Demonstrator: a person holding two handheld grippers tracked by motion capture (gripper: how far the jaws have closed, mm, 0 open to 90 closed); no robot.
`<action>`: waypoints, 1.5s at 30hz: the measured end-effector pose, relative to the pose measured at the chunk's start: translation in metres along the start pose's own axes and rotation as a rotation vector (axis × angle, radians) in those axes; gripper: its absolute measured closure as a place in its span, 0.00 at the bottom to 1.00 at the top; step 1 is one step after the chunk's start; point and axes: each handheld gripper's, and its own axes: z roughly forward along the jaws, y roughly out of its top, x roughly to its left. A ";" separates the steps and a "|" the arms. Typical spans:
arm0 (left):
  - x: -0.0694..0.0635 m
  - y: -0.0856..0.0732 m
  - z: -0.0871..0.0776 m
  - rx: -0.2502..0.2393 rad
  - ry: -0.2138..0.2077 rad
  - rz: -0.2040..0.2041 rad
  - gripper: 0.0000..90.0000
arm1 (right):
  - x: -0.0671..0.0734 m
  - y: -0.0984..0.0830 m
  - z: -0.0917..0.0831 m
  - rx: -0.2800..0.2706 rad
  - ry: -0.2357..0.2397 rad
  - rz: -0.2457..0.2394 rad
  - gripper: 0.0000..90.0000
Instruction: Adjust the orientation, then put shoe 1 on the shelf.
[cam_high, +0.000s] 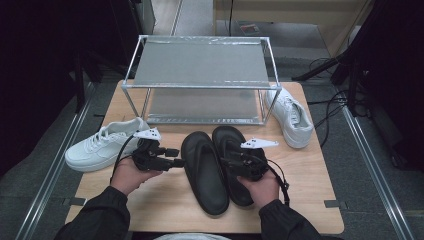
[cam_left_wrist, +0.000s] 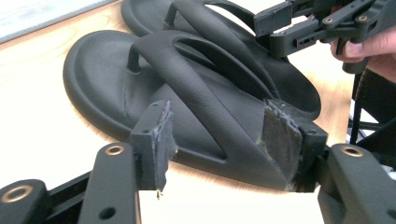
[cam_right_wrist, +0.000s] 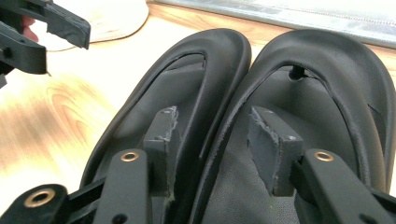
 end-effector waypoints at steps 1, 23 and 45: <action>0.001 0.000 -0.001 0.006 0.004 0.005 0.47 | 0.001 -0.001 0.000 -0.001 -0.008 0.004 0.59; 0.009 -0.003 -0.008 -0.018 0.040 -0.013 0.42 | 0.016 -0.012 0.045 0.034 -0.096 0.014 0.50; 0.010 -0.008 -0.025 -0.074 0.094 -0.026 0.55 | 0.021 -0.015 0.047 0.029 -0.177 0.037 0.76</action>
